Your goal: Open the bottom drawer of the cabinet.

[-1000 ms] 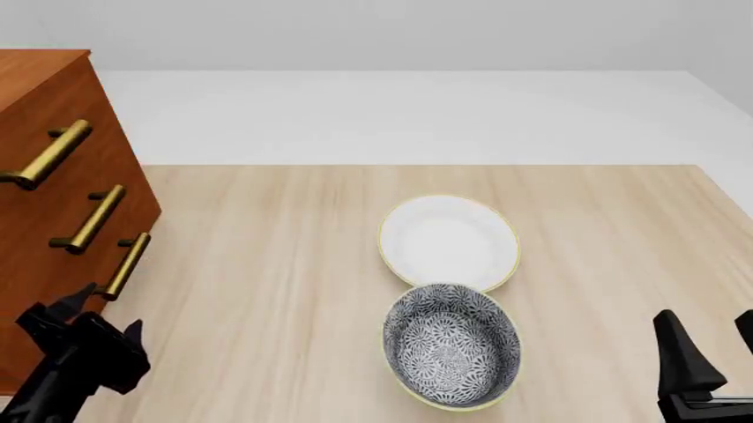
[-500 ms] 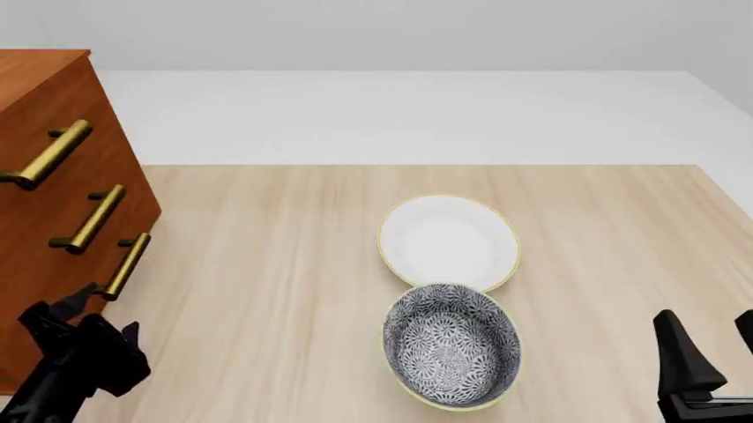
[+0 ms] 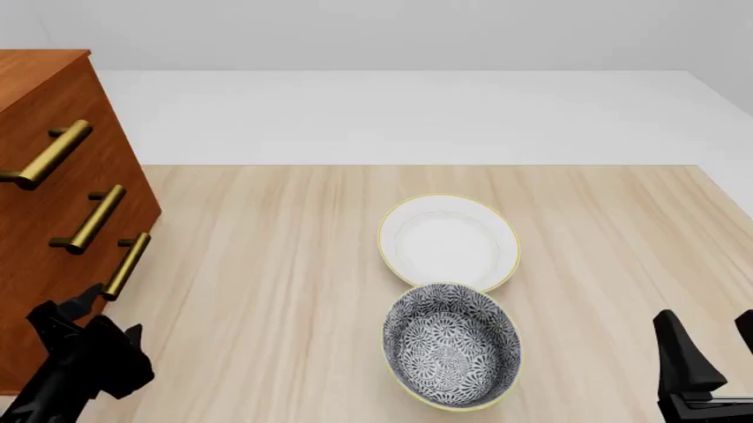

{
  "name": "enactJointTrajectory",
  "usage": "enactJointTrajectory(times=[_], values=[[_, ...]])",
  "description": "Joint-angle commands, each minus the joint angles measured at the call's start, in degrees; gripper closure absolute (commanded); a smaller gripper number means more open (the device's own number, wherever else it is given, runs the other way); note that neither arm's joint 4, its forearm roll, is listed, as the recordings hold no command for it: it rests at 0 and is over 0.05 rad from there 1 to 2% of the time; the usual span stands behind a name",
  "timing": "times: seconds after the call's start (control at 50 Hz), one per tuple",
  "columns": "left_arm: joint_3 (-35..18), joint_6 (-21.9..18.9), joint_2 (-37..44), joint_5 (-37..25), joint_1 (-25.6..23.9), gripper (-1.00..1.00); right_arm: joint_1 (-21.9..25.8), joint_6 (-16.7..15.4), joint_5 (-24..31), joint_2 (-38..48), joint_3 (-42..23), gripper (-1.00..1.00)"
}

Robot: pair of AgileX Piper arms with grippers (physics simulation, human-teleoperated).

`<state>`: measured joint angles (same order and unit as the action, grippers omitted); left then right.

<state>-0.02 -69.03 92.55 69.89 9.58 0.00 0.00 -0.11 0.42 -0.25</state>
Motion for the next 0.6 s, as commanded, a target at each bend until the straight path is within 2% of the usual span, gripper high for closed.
enactJointTrajectory(times=[0.02, 0.6], values=[[0.0, -0.7, 0.2, 0.0, 0.6, -1.0, 0.0, 0.0, 0.0, 0.0, 0.0, -1.0], [-2.5, -3.4, 2.9, 0.0, 1.7, -1.0, 0.0, 0.0, 0.0, 0.0, 0.0, -1.0]])
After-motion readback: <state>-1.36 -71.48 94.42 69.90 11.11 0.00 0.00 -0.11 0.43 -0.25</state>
